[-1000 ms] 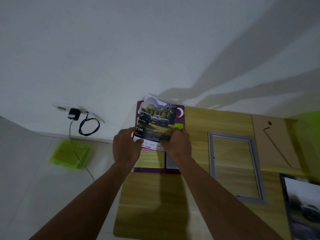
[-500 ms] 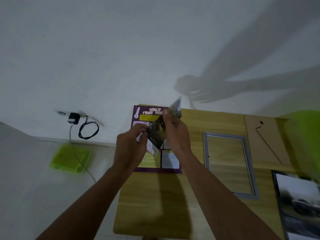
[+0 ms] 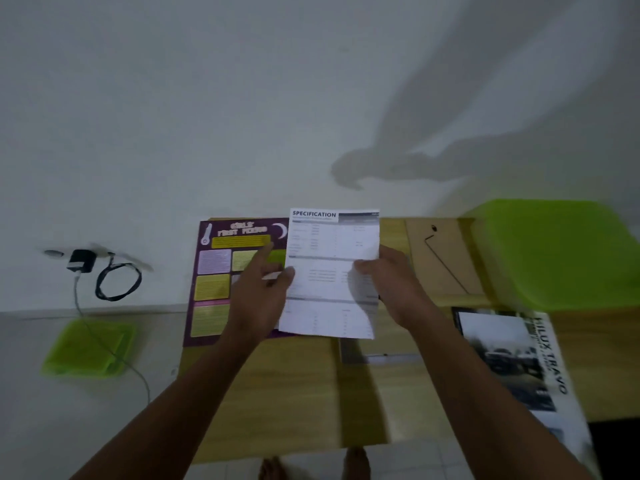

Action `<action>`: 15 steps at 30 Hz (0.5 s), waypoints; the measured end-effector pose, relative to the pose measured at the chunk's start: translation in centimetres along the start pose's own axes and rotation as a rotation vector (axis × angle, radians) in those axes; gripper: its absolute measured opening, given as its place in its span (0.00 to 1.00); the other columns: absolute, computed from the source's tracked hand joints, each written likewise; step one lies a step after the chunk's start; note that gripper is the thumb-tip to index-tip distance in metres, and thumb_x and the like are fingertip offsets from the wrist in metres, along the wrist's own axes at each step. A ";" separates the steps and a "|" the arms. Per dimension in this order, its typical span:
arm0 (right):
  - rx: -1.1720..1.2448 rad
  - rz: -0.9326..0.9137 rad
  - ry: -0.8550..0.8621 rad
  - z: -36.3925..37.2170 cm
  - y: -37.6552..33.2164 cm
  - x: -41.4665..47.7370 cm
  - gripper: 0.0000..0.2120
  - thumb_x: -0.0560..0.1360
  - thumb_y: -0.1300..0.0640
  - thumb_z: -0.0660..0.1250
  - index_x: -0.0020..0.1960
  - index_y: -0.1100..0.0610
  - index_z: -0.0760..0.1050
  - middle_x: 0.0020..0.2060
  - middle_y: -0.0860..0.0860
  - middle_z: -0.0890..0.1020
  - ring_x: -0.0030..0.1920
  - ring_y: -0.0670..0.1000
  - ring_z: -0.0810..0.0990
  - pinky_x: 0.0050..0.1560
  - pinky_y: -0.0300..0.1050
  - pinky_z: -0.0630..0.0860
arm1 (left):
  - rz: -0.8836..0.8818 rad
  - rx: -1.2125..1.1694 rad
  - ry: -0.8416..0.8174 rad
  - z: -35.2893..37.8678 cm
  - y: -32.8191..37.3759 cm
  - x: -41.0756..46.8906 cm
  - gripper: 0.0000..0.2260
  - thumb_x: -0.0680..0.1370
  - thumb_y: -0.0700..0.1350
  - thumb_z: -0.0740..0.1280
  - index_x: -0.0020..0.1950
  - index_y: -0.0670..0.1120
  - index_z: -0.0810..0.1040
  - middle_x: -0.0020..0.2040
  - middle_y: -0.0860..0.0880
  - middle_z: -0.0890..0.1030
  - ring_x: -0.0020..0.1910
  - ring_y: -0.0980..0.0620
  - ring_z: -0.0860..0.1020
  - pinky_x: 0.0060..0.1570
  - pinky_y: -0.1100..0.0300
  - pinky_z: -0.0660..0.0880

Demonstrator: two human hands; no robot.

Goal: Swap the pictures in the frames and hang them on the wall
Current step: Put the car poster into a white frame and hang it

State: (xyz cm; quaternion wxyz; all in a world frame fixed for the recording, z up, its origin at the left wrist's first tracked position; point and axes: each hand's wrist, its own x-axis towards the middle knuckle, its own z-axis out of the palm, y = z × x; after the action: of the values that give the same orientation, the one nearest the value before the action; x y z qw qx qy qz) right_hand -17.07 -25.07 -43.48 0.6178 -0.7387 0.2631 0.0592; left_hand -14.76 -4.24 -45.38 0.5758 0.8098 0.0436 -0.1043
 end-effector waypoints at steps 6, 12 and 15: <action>-0.057 0.018 0.073 -5.2 4.1 0.4 0.13 0.77 0.63 0.68 0.60 0.53 0.75 0.57 0.51 0.82 0.53 0.50 0.81 0.56 0.49 0.78 | -0.060 0.026 -0.166 5.7 -1.1 -0.1 0.20 0.72 0.39 0.71 0.62 0.54 0.79 0.46 0.52 0.85 0.46 0.53 0.83 0.48 0.48 0.81; -0.193 0.012 0.137 -7.4 8.5 2.1 0.23 0.75 0.65 0.68 0.67 0.50 0.68 0.58 0.52 0.80 0.57 0.53 0.79 0.58 0.49 0.77 | 0.037 0.251 -0.056 11.8 -2.6 -0.8 0.18 0.72 0.37 0.71 0.61 0.50 0.80 0.42 0.54 0.82 0.38 0.62 0.79 0.37 0.73 0.73; -0.319 -0.024 0.135 -8.0 10.2 3.2 0.21 0.74 0.67 0.66 0.65 0.54 0.72 0.56 0.52 0.79 0.55 0.52 0.78 0.49 0.37 0.71 | 0.100 0.340 -0.016 13.6 -2.8 -1.2 0.18 0.71 0.33 0.70 0.58 0.49 0.82 0.37 0.58 0.78 0.35 0.58 0.77 0.36 0.71 0.73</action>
State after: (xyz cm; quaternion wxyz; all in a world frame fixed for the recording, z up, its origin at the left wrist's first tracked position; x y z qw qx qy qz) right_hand -20.92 -34.61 -51.97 0.4741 -0.8328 0.2825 0.0433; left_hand -18.08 -16.05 -52.01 0.4353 0.8958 -0.0197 -0.0879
